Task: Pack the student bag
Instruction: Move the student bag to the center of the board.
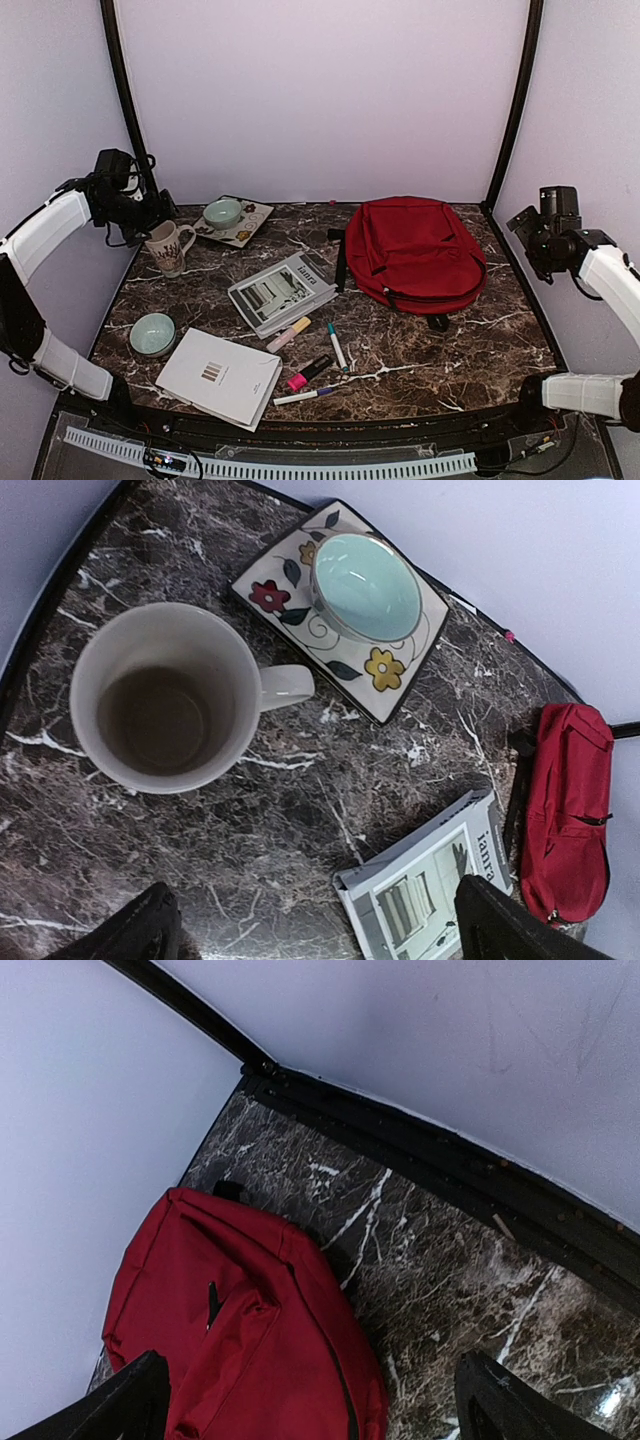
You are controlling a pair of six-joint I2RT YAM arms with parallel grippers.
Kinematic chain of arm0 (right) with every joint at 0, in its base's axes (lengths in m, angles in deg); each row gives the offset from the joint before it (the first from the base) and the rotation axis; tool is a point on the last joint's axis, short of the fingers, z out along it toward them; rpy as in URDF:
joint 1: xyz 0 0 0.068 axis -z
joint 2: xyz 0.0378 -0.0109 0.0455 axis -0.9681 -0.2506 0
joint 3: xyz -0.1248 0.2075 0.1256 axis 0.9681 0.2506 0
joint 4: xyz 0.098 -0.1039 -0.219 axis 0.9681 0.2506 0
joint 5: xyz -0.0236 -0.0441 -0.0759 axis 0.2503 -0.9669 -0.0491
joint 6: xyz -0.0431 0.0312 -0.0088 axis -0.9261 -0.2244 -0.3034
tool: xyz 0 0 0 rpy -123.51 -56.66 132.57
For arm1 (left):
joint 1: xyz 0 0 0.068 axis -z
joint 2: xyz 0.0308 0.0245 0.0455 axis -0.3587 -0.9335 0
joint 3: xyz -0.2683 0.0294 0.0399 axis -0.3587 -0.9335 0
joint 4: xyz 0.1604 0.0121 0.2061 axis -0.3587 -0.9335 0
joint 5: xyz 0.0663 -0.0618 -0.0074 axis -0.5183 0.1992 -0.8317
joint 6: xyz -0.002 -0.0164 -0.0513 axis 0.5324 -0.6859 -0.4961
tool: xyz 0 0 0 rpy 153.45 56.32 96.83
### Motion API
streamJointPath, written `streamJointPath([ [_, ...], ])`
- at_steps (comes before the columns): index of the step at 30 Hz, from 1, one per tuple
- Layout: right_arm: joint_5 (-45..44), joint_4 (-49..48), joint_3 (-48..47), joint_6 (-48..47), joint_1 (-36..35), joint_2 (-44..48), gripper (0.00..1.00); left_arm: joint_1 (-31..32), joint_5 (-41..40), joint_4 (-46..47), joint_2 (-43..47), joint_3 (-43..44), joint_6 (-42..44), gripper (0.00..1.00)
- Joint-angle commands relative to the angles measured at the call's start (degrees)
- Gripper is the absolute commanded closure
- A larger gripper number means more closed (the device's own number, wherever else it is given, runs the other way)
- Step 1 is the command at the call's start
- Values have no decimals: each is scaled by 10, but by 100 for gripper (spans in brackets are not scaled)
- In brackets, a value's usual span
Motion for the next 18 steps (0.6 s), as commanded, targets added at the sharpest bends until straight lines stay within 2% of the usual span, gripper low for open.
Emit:
streamJointPath([
  [1,5,3,27,53,-20,19,0,0,57,12,-12,25,-33,1],
  [9,50,-34,65,17,-21,50,0,15,70,11,-24,35,-21,1],
  [18,120,-40,96,34,-21,15,0,54,76,-4,-31,36,4,2],
])
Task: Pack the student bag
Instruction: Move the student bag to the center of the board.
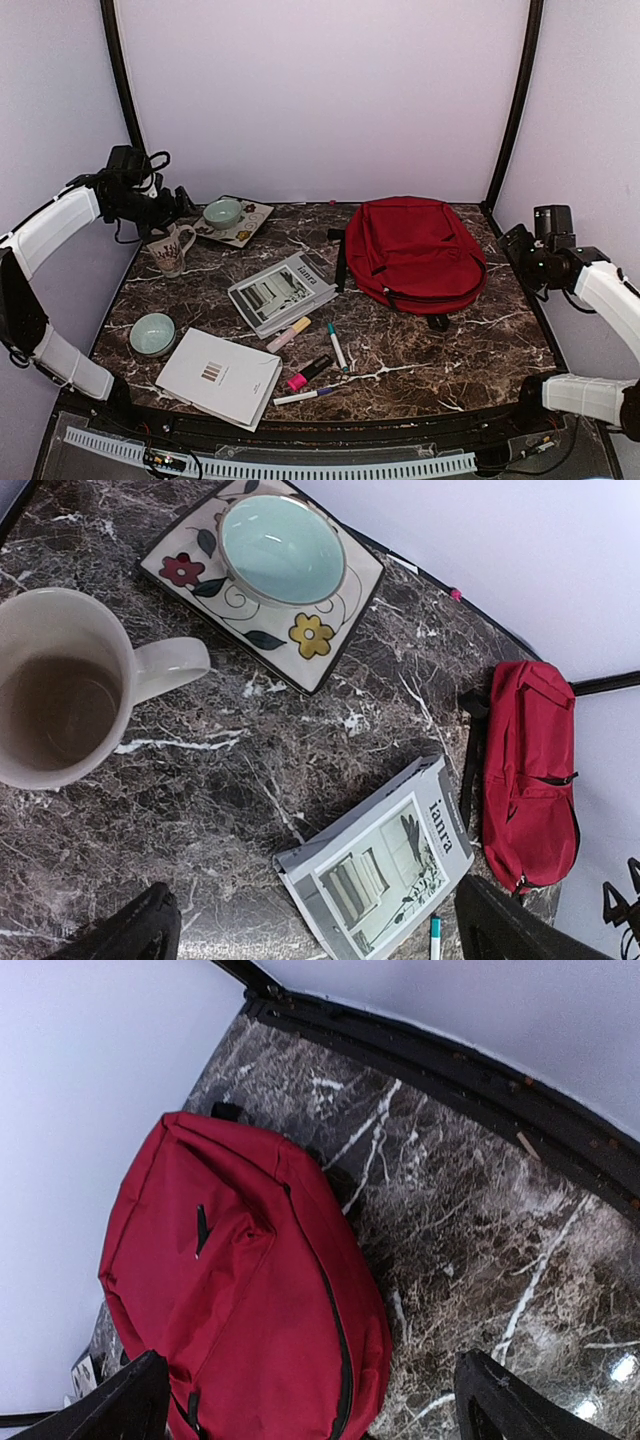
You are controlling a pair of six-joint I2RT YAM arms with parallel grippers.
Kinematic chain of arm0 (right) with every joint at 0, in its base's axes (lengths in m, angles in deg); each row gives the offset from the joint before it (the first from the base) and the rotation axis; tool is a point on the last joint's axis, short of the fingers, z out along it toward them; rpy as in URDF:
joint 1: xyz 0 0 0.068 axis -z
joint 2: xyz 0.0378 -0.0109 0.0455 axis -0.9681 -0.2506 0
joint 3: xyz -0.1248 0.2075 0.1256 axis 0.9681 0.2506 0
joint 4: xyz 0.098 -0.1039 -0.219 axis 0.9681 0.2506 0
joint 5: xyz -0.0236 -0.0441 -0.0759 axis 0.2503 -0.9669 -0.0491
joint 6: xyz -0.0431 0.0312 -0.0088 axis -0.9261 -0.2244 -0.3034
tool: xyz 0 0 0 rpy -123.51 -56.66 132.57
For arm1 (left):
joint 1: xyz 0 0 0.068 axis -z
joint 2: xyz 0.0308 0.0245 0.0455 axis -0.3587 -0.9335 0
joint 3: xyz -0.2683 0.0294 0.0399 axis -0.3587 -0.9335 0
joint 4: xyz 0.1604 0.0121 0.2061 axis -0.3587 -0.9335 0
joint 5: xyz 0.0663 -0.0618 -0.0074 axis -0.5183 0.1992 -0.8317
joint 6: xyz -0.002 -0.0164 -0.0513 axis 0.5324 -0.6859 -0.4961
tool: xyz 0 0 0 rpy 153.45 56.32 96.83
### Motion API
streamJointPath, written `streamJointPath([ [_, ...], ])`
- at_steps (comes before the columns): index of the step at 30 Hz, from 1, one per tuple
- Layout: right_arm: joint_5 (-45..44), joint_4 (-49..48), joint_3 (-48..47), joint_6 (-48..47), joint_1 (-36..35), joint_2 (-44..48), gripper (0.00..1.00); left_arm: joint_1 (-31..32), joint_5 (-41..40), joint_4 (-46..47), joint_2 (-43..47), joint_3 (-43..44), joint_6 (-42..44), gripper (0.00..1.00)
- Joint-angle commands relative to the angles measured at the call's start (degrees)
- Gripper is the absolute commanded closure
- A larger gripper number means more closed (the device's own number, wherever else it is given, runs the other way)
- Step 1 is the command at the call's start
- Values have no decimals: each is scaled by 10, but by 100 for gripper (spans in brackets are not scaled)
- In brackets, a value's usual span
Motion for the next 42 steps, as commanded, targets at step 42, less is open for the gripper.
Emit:
streamJointPath([
  [42,134,66,-300,-336,-270,-359,6,227,-1,6,43,-56,118,3],
])
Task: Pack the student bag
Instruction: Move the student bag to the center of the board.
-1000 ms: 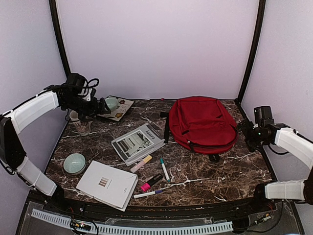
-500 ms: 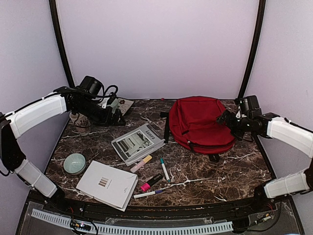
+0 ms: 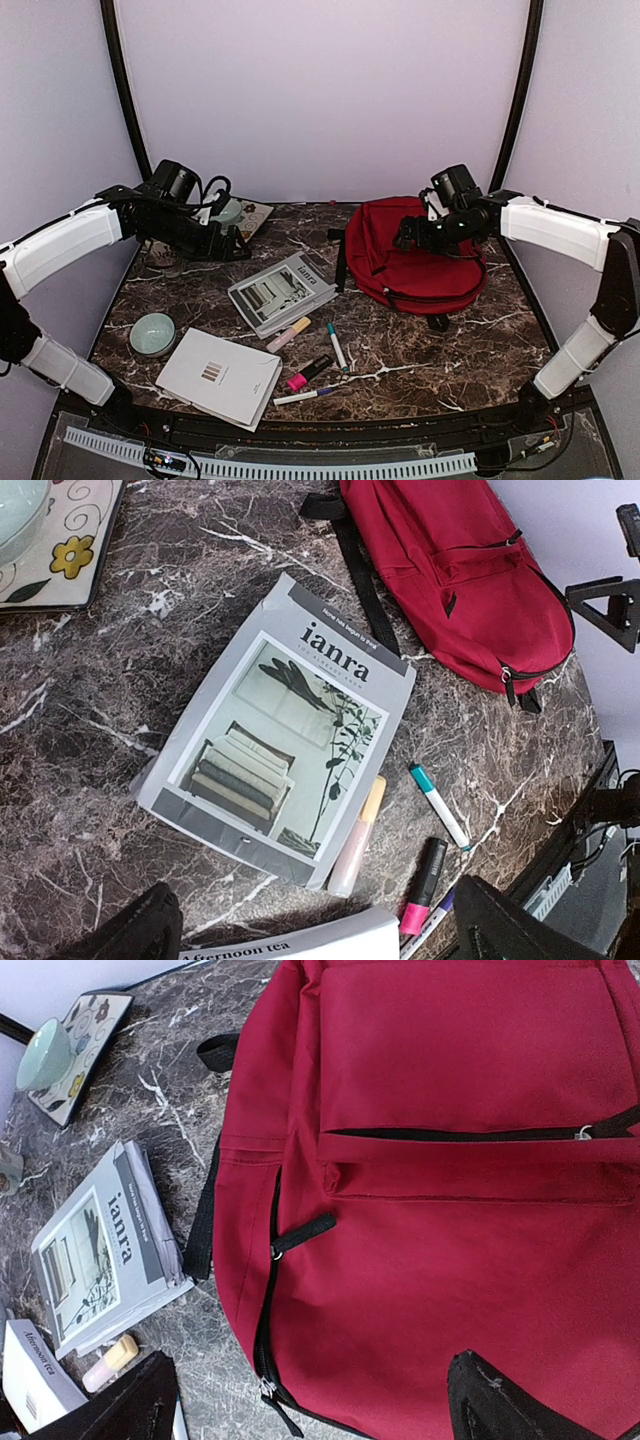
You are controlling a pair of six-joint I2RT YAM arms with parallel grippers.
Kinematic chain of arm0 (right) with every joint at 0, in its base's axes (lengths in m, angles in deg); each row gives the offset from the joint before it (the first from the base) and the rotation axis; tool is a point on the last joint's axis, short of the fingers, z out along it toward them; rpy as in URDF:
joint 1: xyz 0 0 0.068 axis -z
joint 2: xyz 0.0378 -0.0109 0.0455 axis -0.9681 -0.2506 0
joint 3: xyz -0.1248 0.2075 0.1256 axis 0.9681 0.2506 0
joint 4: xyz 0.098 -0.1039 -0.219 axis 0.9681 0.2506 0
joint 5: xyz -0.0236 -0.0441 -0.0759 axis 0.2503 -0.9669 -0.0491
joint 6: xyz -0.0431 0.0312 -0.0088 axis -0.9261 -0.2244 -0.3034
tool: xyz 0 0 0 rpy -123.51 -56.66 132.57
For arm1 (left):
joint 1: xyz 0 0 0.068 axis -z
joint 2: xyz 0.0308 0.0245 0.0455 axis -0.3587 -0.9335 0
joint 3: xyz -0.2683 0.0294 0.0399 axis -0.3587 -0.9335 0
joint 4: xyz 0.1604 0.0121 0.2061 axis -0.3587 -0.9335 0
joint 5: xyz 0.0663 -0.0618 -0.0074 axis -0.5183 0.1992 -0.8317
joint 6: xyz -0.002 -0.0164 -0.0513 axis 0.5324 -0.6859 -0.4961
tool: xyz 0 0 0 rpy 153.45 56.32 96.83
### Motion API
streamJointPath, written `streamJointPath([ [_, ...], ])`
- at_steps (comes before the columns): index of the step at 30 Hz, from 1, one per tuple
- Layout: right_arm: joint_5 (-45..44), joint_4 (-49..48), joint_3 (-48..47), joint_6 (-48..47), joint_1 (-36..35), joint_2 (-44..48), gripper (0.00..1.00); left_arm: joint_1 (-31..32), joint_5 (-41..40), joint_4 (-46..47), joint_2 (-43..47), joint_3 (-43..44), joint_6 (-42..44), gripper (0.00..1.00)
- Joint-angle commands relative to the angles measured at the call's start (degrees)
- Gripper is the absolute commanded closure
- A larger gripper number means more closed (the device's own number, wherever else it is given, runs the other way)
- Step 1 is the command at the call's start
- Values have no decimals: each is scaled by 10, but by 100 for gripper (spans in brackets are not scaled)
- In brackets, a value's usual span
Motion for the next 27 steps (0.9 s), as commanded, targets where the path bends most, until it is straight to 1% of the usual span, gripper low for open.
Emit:
streamJointPath([
  [1,9,46,-45,-17,-16,-48,8,2,-8,25,16,-9,-19,3],
  [8,62,64,-74,49,-27,-117,20,2,-10,67,22,-26,-43,4],
  [12,79,74,-81,59,-39,-141,24,2,-5,77,25,-31,-45,4],
  [17,85,76,-75,58,-57,-163,31,2,7,73,23,-36,-43,5],
  [18,86,76,-75,61,-60,-167,33,2,8,73,25,-38,-44,6],
  [21,95,78,-73,69,-68,-186,47,2,11,72,34,-55,-53,7],
  [24,96,72,-66,76,-79,-198,55,2,17,75,52,-78,-65,8],
  [25,98,67,-63,79,-82,-201,59,2,18,77,58,-84,-68,8],
  [26,104,61,-61,81,-85,-204,67,2,17,76,64,-90,-69,8],
  [27,112,57,-61,83,-89,-207,72,2,16,74,68,-95,-71,9],
])
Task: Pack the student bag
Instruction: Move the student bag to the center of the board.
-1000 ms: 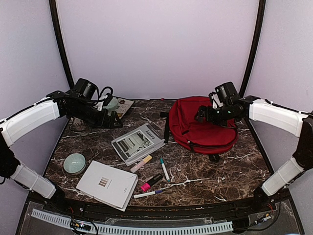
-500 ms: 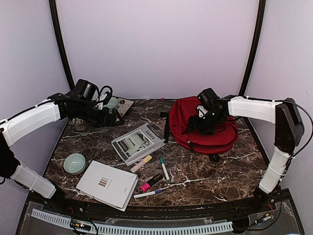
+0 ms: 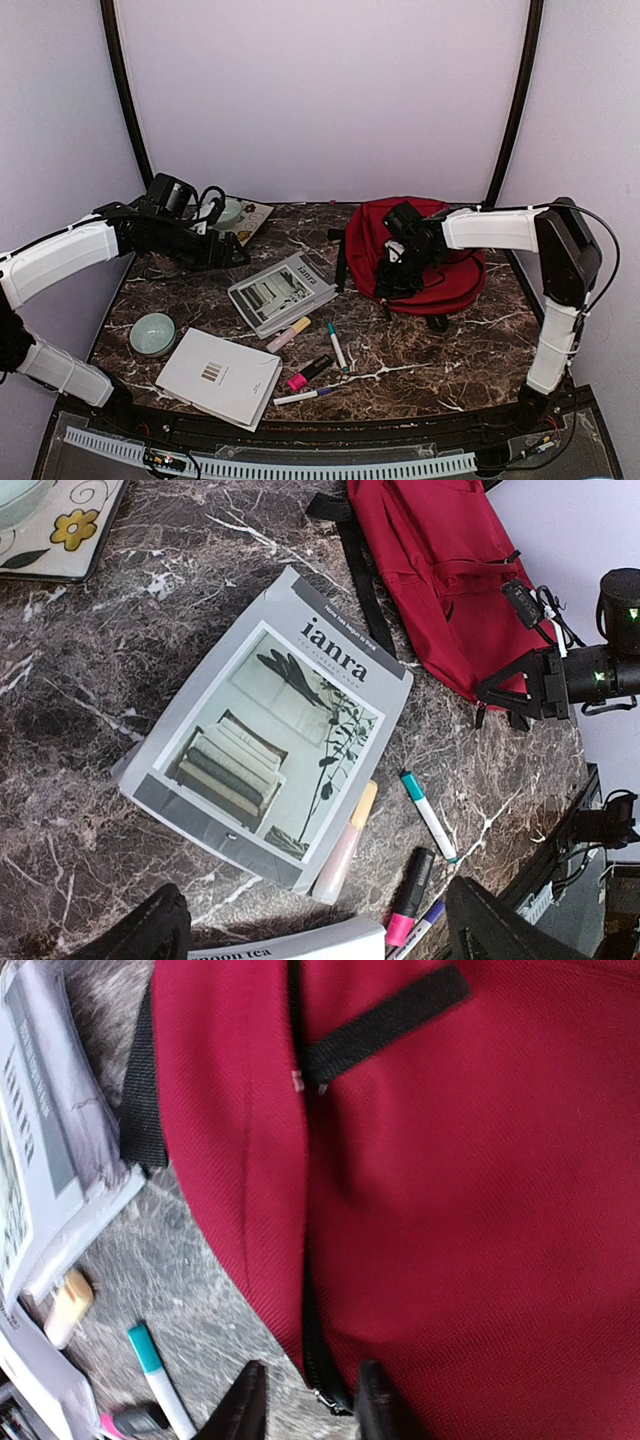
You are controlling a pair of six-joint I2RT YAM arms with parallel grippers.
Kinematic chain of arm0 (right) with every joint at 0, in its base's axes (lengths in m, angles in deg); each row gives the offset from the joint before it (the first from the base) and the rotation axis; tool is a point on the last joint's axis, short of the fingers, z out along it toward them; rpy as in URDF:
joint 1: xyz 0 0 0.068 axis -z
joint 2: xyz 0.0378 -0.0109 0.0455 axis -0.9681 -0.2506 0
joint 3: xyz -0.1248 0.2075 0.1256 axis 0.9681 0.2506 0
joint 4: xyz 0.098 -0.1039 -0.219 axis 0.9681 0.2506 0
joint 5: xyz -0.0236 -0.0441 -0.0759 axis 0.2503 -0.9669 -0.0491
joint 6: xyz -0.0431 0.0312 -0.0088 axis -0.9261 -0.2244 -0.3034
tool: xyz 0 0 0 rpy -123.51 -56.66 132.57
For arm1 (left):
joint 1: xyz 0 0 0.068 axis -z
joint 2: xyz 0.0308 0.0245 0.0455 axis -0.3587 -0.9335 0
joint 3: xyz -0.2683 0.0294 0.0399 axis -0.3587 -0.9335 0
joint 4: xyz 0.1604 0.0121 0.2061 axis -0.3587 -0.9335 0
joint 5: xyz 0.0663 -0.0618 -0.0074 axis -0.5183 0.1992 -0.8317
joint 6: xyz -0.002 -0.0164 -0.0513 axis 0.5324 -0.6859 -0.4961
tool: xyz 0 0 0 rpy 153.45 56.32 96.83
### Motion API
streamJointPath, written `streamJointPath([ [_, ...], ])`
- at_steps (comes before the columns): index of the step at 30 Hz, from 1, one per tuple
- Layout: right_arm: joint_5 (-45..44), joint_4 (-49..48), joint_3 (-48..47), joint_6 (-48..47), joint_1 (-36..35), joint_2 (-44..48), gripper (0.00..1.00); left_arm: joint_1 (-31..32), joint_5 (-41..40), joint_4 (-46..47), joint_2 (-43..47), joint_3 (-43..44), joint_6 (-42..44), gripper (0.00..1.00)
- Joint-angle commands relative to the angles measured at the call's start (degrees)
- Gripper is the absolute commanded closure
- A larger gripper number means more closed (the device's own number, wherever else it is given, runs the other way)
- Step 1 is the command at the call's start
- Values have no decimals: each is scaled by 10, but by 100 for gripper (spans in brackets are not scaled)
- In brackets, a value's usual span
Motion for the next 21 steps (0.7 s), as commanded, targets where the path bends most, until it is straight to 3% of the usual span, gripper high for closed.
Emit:
streamJointPath([
  [1,33,-18,-1,15,-21,-15,76,2,7,-3,38,-24,-13,10],
  [5,47,-26,-11,24,-40,-19,79,2,4,-16,36,-22,-13,11],
  [11,65,-44,5,53,-51,5,76,2,21,-9,21,-4,-46,12],
  [21,-2,15,2,98,-52,85,34,2,24,-1,-57,27,-107,14],
])
